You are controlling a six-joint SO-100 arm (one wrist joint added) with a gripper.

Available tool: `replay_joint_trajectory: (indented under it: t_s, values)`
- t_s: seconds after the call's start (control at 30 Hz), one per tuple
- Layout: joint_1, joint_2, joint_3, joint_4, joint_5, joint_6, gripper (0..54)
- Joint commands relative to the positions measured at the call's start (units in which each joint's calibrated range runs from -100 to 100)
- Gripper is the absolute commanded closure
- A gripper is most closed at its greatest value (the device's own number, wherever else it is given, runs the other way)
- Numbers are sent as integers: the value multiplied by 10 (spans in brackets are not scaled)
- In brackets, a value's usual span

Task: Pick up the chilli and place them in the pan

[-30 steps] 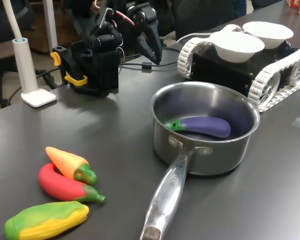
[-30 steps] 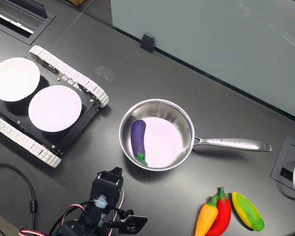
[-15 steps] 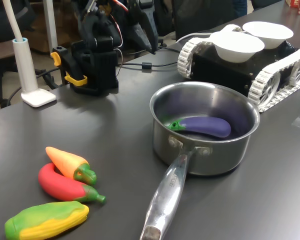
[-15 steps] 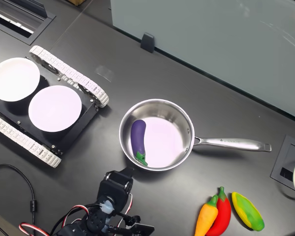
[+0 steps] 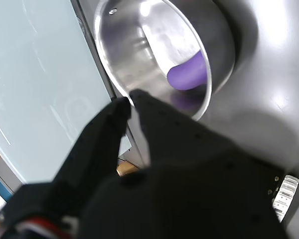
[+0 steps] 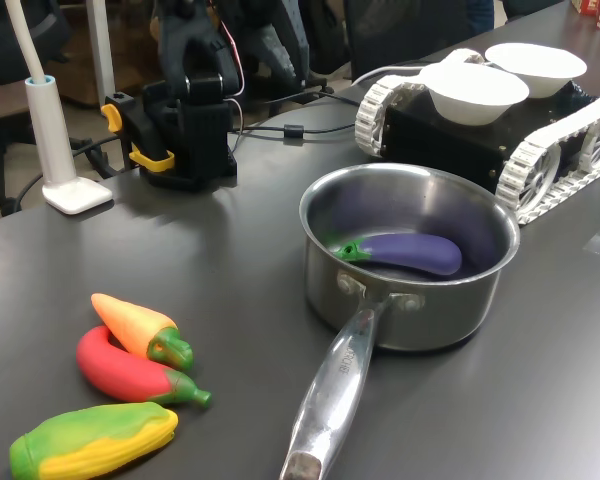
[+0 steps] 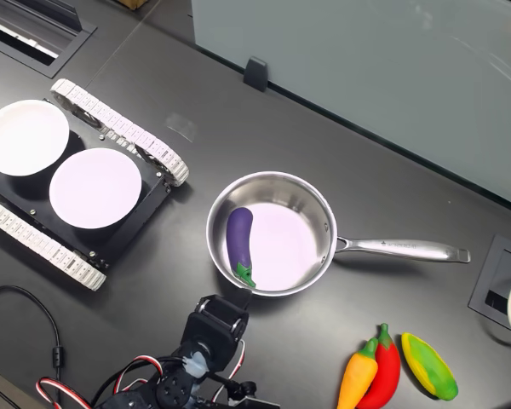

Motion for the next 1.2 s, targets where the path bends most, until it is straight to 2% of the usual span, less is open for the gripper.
replay_joint_trajectory:
  t_s: [0.0,0.4,1.17]
  values:
    - [28,18,-66,4,-12,-8,536]
    - [87,57,-134,3,-15,-11,536]
    - [269,226,-333,-22,-36,-21,536]
